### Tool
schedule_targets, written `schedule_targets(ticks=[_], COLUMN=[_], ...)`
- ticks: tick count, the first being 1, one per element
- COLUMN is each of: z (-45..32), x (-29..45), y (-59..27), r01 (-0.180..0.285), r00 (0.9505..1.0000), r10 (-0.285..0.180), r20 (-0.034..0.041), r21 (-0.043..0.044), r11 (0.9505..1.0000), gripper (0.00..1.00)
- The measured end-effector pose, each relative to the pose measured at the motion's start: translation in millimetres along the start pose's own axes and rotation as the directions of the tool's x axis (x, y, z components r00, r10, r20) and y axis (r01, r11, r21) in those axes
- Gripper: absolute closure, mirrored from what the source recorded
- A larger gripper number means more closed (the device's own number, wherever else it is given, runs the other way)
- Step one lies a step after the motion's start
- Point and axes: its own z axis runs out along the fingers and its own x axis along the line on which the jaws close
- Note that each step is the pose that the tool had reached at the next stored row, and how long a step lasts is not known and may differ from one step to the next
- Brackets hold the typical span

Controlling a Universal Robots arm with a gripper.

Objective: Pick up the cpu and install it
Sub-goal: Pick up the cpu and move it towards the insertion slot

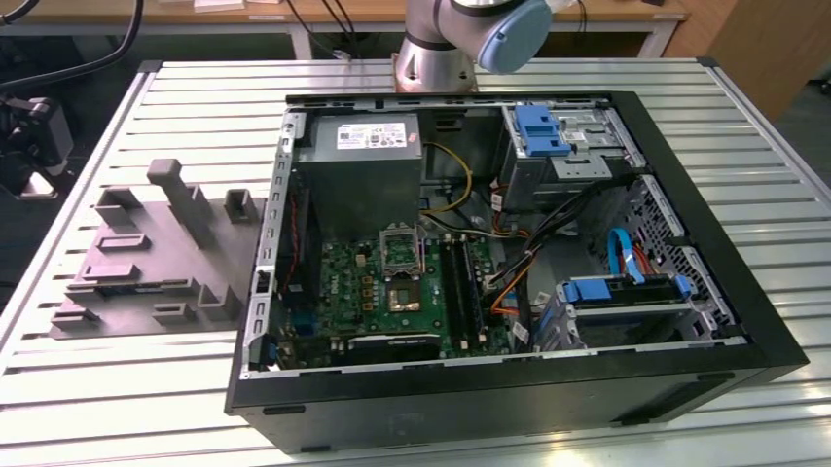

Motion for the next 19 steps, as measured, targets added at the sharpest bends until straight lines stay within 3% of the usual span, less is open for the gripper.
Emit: schedule_targets(ticks=[19], z=[-3.8], x=[-0.1], y=[0.1], r01=[0.000], r00=[1.0000], r10=[0.000], r20=[0.0000], r21=[0.0008], r11=[1.0000], gripper=[0.53])
